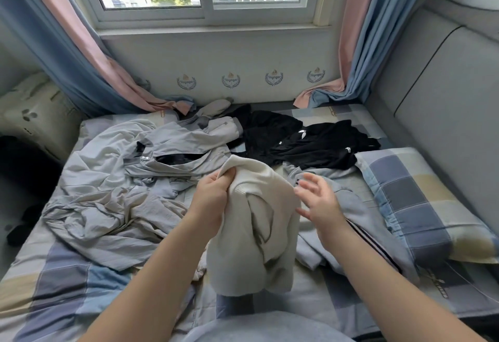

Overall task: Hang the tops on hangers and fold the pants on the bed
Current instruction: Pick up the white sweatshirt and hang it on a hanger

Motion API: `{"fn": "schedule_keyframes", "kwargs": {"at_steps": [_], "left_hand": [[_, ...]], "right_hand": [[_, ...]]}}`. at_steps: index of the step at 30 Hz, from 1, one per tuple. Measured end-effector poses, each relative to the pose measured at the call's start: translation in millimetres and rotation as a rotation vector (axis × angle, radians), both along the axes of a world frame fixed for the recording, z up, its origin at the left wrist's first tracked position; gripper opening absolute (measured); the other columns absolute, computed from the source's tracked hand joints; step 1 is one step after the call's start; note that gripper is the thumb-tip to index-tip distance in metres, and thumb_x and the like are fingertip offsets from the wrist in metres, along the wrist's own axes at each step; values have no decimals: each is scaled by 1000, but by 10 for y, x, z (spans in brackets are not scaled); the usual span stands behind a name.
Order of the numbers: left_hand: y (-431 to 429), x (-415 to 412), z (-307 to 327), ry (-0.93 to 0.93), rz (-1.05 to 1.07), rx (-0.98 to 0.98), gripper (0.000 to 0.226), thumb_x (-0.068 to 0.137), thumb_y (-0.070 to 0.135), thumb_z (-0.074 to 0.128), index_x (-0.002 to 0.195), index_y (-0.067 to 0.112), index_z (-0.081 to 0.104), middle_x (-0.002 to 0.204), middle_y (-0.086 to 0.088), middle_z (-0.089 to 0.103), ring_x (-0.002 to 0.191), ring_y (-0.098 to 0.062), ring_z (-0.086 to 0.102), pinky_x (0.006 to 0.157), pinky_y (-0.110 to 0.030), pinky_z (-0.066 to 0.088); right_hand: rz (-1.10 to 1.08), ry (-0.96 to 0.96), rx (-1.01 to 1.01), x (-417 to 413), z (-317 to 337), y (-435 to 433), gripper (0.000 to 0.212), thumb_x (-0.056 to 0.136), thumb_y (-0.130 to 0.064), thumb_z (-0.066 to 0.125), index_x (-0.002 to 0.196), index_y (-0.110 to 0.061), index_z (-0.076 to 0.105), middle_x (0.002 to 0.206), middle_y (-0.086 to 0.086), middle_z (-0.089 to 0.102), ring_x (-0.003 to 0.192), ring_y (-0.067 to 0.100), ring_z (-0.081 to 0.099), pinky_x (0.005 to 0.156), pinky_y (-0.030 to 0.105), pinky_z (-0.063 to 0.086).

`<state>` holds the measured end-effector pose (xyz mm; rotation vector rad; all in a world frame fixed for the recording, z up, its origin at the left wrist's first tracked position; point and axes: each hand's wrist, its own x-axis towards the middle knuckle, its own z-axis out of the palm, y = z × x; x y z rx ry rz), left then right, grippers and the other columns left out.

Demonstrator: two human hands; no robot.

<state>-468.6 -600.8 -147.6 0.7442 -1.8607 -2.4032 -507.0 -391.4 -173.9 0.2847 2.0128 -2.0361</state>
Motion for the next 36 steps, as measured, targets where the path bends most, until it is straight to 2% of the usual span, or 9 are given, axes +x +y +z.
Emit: {"fn": "schedule_keyframes", "kwargs": {"at_steps": [5, 10, 15, 19, 25, 27, 30, 33, 36], "left_hand": [[-39, 56, 157, -48, -125, 61, 28, 98, 25, 64, 98, -2, 73, 86, -20, 67, 73, -28, 63, 62, -32, 53], [-123, 117, 240, -64, -158, 72, 24, 99, 27, 62, 92, 4, 67, 76, -15, 62, 65, -26, 59, 64, -36, 49], [-140, 167, 181, -90, -155, 80, 24, 99, 27, 63, 87, 8, 72, 76, -15, 67, 66, -26, 65, 66, -36, 54], [-153, 113, 43, -55, 40, -58, 21, 99, 22, 64, 84, 11, 72, 75, -6, 69, 69, -18, 62, 65, -30, 51], [-125, 228, -35, 218, 188, -601, 10, 92, 22, 69, 91, 25, 60, 90, 8, 66, 76, -5, 61, 63, -11, 46], [8, 320, -22, 332, 0, -606, 8, 87, 29, 69, 87, 27, 62, 81, 12, 66, 67, -1, 59, 59, -13, 45], [262, 414, -69, 321, -250, -582, 28, 79, 44, 75, 98, 29, 60, 97, 14, 65, 85, -6, 64, 69, -18, 50], [403, 381, -92, 283, -149, -560, 38, 79, 46, 75, 104, 22, 59, 103, 7, 65, 92, -10, 66, 74, -25, 53], [410, 301, -79, 287, -85, -614, 16, 89, 29, 67, 99, 20, 59, 89, 7, 68, 83, -6, 64, 68, -24, 50]], "right_hand": [[515, 458, 304, 310, 88, -212, 47, 85, -24, 74, 126, -38, 57, 115, -18, 64, 113, 4, 58, 95, 26, 50], [486, 642, 547, 428, 64, -350, 40, 89, -27, 67, 128, -28, 58, 110, -11, 62, 100, 8, 57, 87, 34, 50], [418, 749, 803, 430, 87, -455, 5, 90, -22, 58, 91, -20, 53, 74, -2, 59, 72, 27, 55, 64, 33, 33], [422, 634, 729, 286, 186, -443, 19, 95, -13, 50, 81, -25, 45, 58, -6, 41, 63, 27, 46, 59, 38, 34], [295, 724, 602, 129, 539, -377, 18, 99, -9, 46, 85, -8, 58, 61, 7, 54, 59, 24, 50, 57, 41, 40], [271, 712, 517, 111, 659, -398, 21, 100, -11, 46, 83, -9, 58, 59, 7, 51, 53, 16, 44, 53, 35, 36], [279, 708, 470, 111, 810, -459, 23, 98, -14, 51, 76, -14, 58, 54, -4, 47, 50, 8, 40, 51, 27, 34], [297, 725, 443, 131, 974, -530, 28, 85, -14, 59, 61, -27, 51, 51, -11, 45, 51, 6, 40, 51, 23, 35], [291, 756, 467, 131, 1099, -541, 24, 75, -20, 62, 55, -26, 49, 49, -12, 44, 50, 6, 39, 47, 19, 33]]}}
